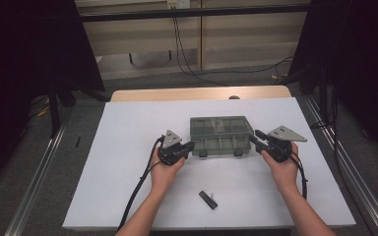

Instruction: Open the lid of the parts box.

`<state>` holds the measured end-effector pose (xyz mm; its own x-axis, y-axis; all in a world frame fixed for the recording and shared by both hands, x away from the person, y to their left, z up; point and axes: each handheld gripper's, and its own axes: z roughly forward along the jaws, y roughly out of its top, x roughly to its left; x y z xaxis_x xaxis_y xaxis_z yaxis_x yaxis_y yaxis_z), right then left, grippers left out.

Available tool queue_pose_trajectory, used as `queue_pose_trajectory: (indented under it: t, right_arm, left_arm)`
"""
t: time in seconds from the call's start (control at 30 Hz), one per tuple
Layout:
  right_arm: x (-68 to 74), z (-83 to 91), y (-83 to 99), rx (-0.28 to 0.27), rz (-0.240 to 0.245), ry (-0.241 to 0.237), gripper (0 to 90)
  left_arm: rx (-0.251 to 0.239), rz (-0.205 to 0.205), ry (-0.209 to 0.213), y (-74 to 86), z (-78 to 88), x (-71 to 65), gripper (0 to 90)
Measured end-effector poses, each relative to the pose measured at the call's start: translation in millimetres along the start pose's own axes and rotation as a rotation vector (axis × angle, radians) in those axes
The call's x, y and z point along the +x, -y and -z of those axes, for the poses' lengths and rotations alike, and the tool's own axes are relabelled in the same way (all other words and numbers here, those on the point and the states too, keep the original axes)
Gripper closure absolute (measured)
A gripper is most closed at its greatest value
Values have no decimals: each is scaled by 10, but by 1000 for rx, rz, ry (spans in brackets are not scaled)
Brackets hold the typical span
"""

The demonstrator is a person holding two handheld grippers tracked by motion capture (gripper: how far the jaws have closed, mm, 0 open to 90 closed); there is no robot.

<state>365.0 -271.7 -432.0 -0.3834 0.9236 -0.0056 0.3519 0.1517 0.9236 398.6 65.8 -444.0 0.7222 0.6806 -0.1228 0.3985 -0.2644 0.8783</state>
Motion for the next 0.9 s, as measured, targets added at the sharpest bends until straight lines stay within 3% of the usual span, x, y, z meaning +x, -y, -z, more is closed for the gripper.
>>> queue_pose_trajectory:
  t: [0.37, 0.53, 0.9]
  right_arm:
    - [-8, -57, -164, -18, 2, 21, 764]
    - [-18, -107, -229, -27, -28, 51, 828]
    - [-58, -171, -378, -33, -64, 66, 849]
  left_arm:
    - [1, -5, 7, 1, -6, -6, 862]
    - [5, -3, 13, 2, -14, -25, 863]
    - [5, -15, 12, 5, -14, -24, 874]
